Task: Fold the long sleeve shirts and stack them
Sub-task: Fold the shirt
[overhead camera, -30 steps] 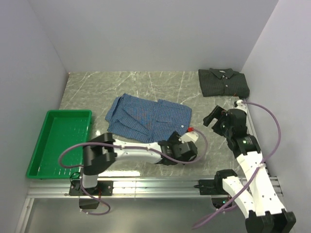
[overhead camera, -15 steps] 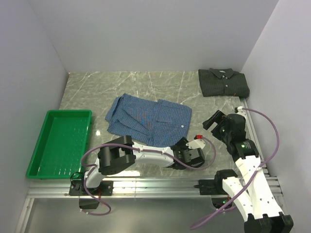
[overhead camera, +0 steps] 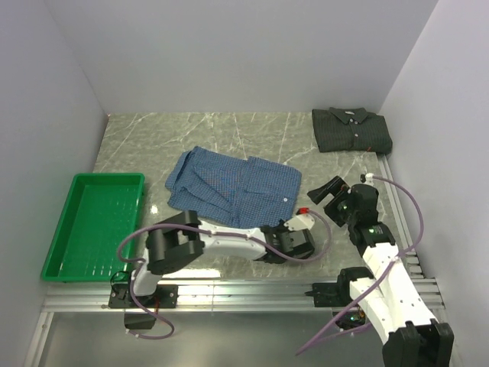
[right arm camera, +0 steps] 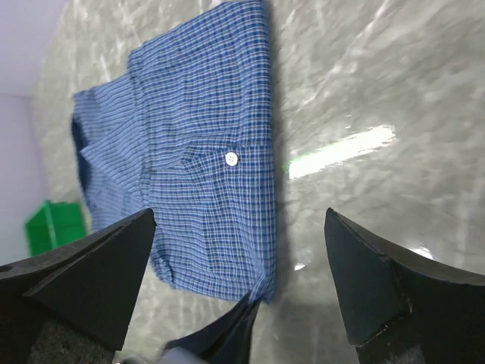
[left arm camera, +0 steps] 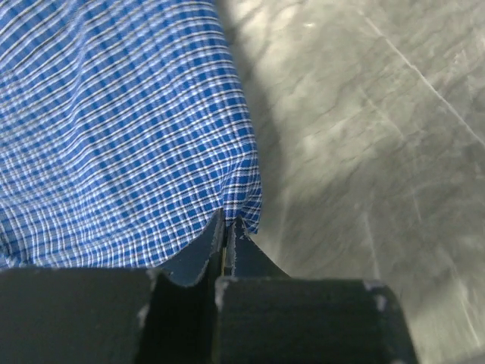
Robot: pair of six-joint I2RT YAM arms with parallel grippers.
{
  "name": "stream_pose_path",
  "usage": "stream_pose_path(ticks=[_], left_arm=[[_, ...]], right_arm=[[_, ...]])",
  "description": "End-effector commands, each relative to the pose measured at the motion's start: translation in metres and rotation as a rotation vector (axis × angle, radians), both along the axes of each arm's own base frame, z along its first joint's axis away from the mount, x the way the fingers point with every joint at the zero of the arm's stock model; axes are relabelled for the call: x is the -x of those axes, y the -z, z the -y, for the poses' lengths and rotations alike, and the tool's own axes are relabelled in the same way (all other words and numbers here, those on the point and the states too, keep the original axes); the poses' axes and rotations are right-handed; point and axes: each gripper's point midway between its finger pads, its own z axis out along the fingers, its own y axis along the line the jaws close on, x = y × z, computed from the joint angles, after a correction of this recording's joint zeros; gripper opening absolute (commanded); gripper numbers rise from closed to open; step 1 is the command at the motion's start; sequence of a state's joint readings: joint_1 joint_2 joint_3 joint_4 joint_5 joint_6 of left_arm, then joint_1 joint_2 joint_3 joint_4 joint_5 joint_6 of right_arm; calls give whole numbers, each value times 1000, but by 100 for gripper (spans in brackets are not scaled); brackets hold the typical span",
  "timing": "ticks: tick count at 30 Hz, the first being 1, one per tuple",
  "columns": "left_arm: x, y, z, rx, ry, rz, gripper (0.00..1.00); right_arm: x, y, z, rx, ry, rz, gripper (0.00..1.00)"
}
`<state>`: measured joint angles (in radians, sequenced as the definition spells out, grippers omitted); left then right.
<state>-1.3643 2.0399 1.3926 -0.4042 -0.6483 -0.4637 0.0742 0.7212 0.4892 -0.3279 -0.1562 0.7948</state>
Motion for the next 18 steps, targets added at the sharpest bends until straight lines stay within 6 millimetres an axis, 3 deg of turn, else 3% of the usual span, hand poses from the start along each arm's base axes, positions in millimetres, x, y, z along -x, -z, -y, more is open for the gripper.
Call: stream_pose_path(ticks=[1,3,4,5,7,12,18], left_arm=[[-3,-48,5,220,-44,-54,0],[-5,-62,6,290,-47,-73,0],[-4,-61,5,307,-48,-94,1],[-4,-69,5,336,-49,-99,1],[-3,-72,5,363,-47,-112,0],[-1,-78,7,388,-39,-131,1],[-1,-82,10,410,-41,-142,1]], right_arm=[[-17,0,-16,-131,-25,69,100],[-15,5,-31,-211,-77,58,100],[-13,19,-34,-231,-81,24,100],[-17,14,-39,-261,-104,54,100],[-17,29,-42,-280,-110,18,100],[-25,32,-57,-350,-180,18,100],[-32,55,-63,-383,-175,-30,100]])
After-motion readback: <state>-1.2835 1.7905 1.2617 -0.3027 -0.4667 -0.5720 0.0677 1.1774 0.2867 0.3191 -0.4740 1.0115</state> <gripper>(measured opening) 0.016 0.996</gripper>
